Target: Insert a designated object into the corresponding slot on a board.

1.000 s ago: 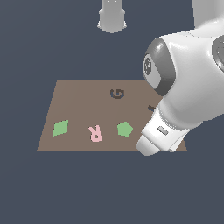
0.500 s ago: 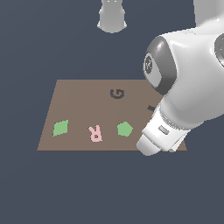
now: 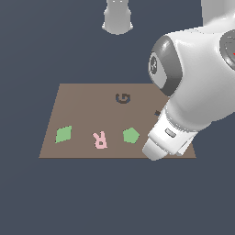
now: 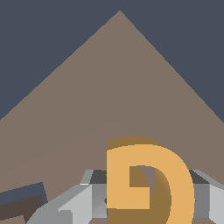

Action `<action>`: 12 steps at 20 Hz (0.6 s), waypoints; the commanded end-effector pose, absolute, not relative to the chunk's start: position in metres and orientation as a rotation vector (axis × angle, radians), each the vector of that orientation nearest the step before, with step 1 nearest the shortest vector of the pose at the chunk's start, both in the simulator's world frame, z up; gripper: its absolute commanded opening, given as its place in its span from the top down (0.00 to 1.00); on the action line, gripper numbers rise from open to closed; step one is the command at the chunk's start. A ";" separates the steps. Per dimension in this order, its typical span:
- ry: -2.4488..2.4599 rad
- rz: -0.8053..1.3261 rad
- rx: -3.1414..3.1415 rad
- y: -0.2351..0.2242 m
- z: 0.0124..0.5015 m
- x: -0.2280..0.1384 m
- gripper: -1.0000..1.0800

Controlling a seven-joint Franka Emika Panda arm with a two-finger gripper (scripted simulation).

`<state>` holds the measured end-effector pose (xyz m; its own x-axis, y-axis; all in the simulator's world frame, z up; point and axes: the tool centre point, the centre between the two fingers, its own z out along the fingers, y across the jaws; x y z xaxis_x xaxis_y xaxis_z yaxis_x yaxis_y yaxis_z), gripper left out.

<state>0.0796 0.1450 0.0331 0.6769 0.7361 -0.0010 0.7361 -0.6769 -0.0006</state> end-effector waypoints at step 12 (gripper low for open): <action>-1.512 0.001 -2.754 0.124 0.035 0.030 1.00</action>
<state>0.0376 0.1280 0.0348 0.5607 0.8280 -0.0008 0.8280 -0.5607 -0.0007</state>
